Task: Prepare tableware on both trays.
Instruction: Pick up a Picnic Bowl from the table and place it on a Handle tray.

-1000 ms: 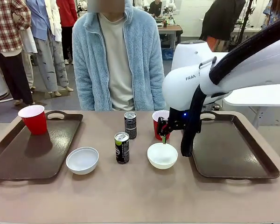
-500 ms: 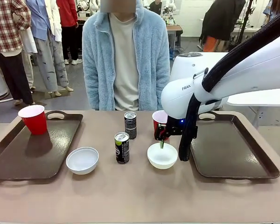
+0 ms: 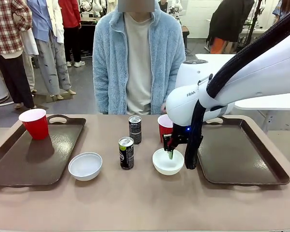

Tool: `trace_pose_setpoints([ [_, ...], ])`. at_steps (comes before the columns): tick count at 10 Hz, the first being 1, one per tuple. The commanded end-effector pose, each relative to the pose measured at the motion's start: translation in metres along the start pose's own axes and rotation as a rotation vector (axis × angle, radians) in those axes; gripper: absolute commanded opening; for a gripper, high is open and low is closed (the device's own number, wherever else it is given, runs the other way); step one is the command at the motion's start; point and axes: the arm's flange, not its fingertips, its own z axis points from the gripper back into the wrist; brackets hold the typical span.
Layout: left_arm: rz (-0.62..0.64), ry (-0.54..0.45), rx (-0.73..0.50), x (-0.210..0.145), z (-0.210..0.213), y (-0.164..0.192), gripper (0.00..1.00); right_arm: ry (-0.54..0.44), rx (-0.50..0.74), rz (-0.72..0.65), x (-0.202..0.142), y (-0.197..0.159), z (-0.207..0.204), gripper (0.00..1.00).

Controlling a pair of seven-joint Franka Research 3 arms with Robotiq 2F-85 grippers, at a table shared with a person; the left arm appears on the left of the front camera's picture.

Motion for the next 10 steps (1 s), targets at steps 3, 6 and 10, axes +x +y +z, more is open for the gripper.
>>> trace_pose_setpoints([
  [3,-0.005,-0.004,-0.013,0.0,0.001,-0.001,1.0,0.025,0.039,0.013,0.001,0.002,-0.001,0.04],
  [6,-0.005,-0.004,-0.013,0.0,0.001,-0.001,1.0,0.032,0.033,0.032,-0.005,0.0,0.008,0.0],
  [10,-0.005,-0.004,-0.013,0.0,0.001,-0.001,1.0,-0.032,0.087,0.121,-0.058,-0.013,0.098,0.0],
])
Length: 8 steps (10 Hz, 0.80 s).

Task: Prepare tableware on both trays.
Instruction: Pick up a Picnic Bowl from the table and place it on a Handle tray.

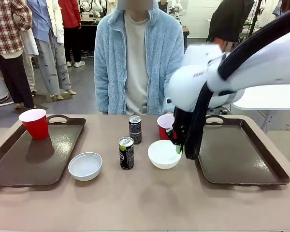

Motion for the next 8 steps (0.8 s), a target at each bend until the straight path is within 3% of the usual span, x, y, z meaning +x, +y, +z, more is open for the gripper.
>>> trace_pose_setpoints([
  [1,-0.006,-0.004,-0.013,0.0,0.001,-0.001,1.0,-0.068,0.03,0.017,-0.044,-0.018,0.058,0.0],
  [3,-0.006,-0.004,-0.013,0.0,0.001,-0.001,1.0,-0.089,0.035,-0.016,-0.065,-0.044,0.094,0.0],
  [5,-0.006,-0.004,-0.013,0.0,0.001,-0.001,1.0,-0.059,0.043,-0.011,-0.086,-0.09,0.093,0.0],
  [8,-0.006,-0.004,-0.013,0.0,0.001,-0.001,1.0,-0.068,0.112,-0.167,-0.12,-0.18,0.081,0.0],
])
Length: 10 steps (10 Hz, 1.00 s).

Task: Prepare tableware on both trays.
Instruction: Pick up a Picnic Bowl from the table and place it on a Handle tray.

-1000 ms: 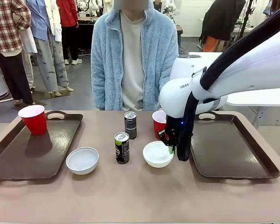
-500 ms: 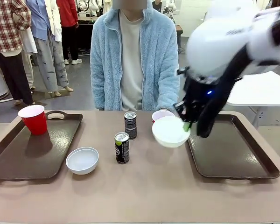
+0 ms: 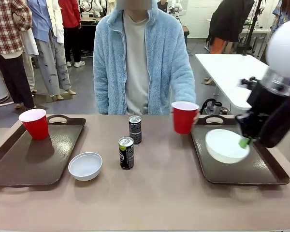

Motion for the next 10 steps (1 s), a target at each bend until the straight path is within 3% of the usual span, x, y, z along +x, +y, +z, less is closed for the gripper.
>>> trace_pose_setpoints([
  [1,-0.006,-0.005,-0.014,0.0,0.001,-0.001,1.0,-0.032,0.011,-0.084,-0.006,-0.034,-0.002,0.0],
  [3,-0.006,-0.005,-0.014,0.0,0.001,-0.001,1.0,-0.068,-0.043,-0.152,0.002,-0.039,-0.016,0.0],
  [4,-0.006,-0.005,-0.014,0.0,0.001,-0.001,1.0,-0.01,-0.051,-0.109,-0.019,-0.022,-0.02,0.0],
  [5,-0.006,-0.005,-0.014,0.0,0.001,-0.001,1.0,0.012,-0.051,0.046,-0.072,0.014,-0.015,0.0],
  [6,-0.006,-0.005,-0.014,0.0,0.001,-0.001,1.0,0.018,-0.054,0.105,-0.098,0.029,-0.013,0.0],
  [10,-0.006,-0.005,-0.014,0.0,0.001,-0.001,1.0,0.04,-0.035,0.046,-0.093,0.021,-0.018,0.0],
])
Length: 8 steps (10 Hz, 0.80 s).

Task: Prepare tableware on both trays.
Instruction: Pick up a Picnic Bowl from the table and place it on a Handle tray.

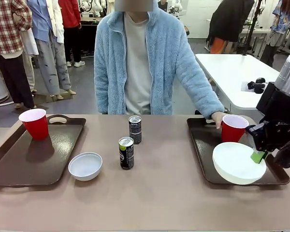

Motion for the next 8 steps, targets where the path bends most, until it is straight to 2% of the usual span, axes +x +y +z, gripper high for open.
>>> trace_pose_setpoints([
  [1,-0.006,-0.005,-0.015,0.0,0.002,0.0,1.0,0.001,0.032,-0.036,-0.019,-0.015,-0.048,0.0],
  [3,-0.006,-0.005,-0.015,0.0,0.002,0.0,1.0,-0.011,0.034,-0.068,-0.014,-0.018,-0.048,0.0],
  [5,-0.006,-0.005,-0.015,0.0,0.002,0.0,1.0,-0.049,0.087,-0.264,0.02,-0.063,-0.05,0.0],
  [8,-0.006,-0.005,-0.015,0.0,0.002,0.0,1.0,-0.055,0.1,-0.378,0.047,-0.104,-0.056,0.0],
])
